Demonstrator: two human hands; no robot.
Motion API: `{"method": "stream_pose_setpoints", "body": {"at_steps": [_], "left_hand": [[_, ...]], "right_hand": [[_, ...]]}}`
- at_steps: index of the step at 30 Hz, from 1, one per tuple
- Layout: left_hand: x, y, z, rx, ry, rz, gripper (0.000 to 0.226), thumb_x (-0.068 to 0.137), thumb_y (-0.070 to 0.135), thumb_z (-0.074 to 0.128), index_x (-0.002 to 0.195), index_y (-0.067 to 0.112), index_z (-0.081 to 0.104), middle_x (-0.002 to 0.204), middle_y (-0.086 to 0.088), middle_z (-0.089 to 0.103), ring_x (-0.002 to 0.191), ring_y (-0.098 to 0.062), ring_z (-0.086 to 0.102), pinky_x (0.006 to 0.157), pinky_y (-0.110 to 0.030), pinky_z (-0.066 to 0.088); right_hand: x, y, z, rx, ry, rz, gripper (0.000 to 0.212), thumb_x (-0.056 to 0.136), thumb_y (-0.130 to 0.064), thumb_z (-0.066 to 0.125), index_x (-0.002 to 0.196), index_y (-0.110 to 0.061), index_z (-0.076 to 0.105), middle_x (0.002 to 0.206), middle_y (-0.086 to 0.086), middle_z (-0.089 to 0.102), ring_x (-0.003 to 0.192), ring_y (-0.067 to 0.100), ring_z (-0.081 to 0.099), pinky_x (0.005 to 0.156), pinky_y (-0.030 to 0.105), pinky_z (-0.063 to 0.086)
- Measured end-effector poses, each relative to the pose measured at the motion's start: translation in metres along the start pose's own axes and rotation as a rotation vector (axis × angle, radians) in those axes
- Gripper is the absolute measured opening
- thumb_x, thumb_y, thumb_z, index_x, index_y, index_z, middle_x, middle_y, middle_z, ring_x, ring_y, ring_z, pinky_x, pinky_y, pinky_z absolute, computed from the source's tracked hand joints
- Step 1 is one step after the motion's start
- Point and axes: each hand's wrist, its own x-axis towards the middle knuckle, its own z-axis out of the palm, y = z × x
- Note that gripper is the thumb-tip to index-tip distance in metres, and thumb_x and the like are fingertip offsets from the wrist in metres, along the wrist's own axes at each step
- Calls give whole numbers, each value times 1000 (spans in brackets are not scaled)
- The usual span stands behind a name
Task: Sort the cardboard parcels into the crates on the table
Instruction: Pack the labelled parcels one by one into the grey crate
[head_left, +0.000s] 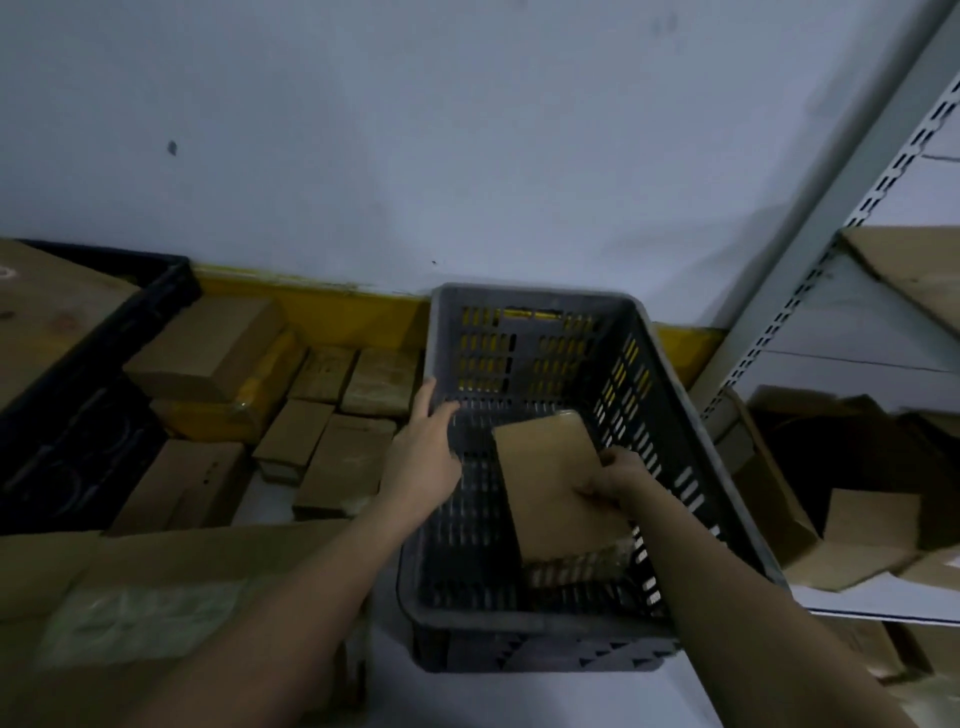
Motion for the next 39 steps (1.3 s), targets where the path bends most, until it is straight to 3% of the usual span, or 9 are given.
{"method": "stream_pose_setpoints", "body": {"at_steps": [2, 5, 8, 11, 13, 16, 25, 31, 39], "left_hand": [[0, 0, -1, -18, 3, 8, 59, 93, 13, 61, 147, 24, 41, 165, 13, -3, 88, -15, 59, 56, -19, 41], [-1, 4, -4, 5, -9, 6, 59, 95, 26, 58, 150, 27, 35, 166, 11, -3, 87, -13, 54, 51, -19, 36], [-3, 8, -15, 84, -37, 42, 62, 97, 41, 51, 154, 32, 27, 166, 9, 1, 120, -24, 53, 75, -30, 48], [3, 6, -43, 81, 0, 85, 62, 98, 52, 42, 154, 31, 28, 161, 5, 26, 135, -25, 41, 98, -38, 46], [9, 2, -70, 127, 28, 86, 60, 98, 55, 38, 152, 30, 31, 156, 5, 36, 136, -26, 39, 102, -40, 42], [18, -13, -111, 232, 69, 51, 58, 98, 58, 35, 149, 30, 38, 153, 4, 41, 137, -27, 37, 106, -43, 39], [13, -126, -205, 245, 121, -71, 54, 99, 60, 35, 142, 31, 49, 149, 5, 46, 137, -21, 38, 106, -38, 37], [12, -202, -227, 251, 83, -141, 55, 99, 60, 34, 146, 33, 43, 153, 6, 41, 141, -20, 34, 110, -40, 36], [59, -270, -220, 229, 7, -62, 53, 100, 56, 35, 148, 33, 40, 156, 7, 34, 144, -19, 27, 114, -41, 32]], "right_hand": [[-10, -13, -18, 42, 72, -77, 67, 82, -23, 80, 140, -10, 48, 128, 11, 54, 103, 26, 57, 86, 37, 47], [-32, -35, -52, 136, 182, -185, 67, 84, -35, 77, 140, -10, 50, 136, 11, 55, 108, 27, 56, 87, 40, 49], [-57, -58, -79, 283, 257, -285, 67, 84, -39, 77, 139, -9, 53, 131, 9, 58, 88, 17, 55, 77, 35, 49], [-83, -86, -93, 378, 291, -358, 58, 85, -40, 75, 131, -9, 58, 109, 1, 63, 82, 16, 57, 68, 29, 50], [-98, -109, -97, 399, 307, -415, 40, 87, -39, 74, 114, -12, 64, 93, -4, 63, 74, 10, 58, 57, 24, 47], [-115, -146, -91, 422, 294, -486, 43, 87, -39, 73, 117, -9, 66, 85, -6, 62, 75, 9, 60, 54, 22, 46], [-125, -258, 2, 416, 145, -547, 45, 86, -39, 75, 117, -9, 62, 100, 3, 66, 78, 16, 62, 58, 28, 49], [-97, -294, 100, 284, 124, -483, 45, 83, -46, 74, 115, -16, 63, 94, -3, 65, 86, 21, 65, 83, 42, 58], [-59, -311, 202, 148, 190, -255, 57, 84, -52, 70, 126, -18, 54, 98, -2, 57, 83, 20, 59, 70, 36, 53]]}}
